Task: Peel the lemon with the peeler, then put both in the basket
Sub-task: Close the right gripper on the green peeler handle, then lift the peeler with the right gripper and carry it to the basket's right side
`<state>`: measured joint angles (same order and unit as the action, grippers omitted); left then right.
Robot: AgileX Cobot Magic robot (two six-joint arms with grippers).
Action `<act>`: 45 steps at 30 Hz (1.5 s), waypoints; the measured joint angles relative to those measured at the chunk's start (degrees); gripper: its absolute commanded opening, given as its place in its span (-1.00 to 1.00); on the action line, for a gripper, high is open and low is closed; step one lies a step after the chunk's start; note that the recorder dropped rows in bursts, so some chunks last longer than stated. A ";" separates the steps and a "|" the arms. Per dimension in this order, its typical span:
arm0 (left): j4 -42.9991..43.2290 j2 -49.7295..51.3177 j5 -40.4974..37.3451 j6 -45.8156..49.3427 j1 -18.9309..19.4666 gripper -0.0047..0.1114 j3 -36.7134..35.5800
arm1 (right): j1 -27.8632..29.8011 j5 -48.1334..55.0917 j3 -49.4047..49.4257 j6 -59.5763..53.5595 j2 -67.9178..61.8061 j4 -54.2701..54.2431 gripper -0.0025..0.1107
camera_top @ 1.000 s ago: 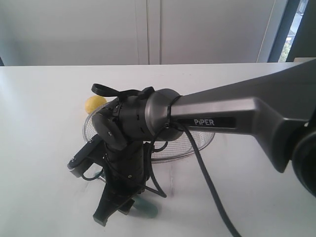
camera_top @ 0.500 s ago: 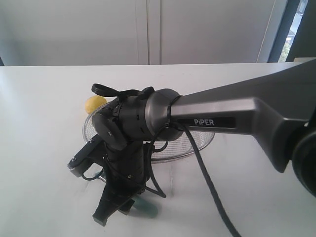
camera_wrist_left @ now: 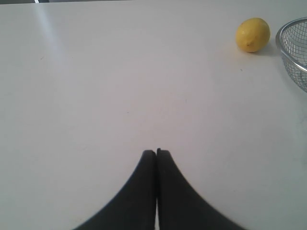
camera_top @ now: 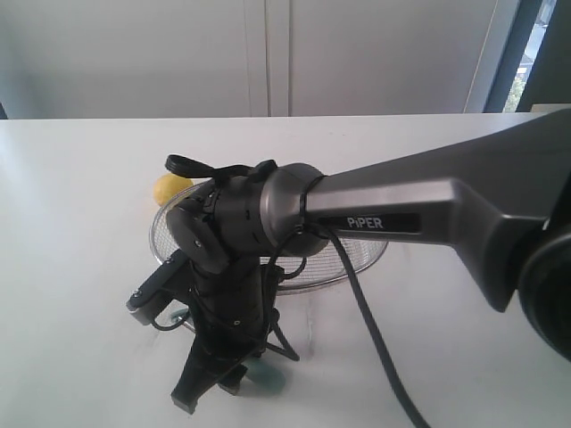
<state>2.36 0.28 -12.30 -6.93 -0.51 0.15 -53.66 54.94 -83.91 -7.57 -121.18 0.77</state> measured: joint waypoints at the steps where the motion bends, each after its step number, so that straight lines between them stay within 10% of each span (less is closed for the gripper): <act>1: 0.00 0.00 0.00 0.00 0.00 -0.92 0.00 | 0.00 0.11 -0.04 0.00 -0.05 0.00 -0.12; 17: 0.00 0.00 0.00 0.00 0.00 -0.92 0.00 | 0.00 0.56 -0.27 0.97 -0.29 -0.77 -0.95; 45: 0.00 0.00 0.00 0.00 0.00 -0.92 0.00 | 0.13 0.42 -0.01 -2.04 20.45 -0.77 -0.96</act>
<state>2.36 0.28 -12.30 -6.93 -0.51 0.15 -53.53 55.36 -83.92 -9.61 -100.72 0.00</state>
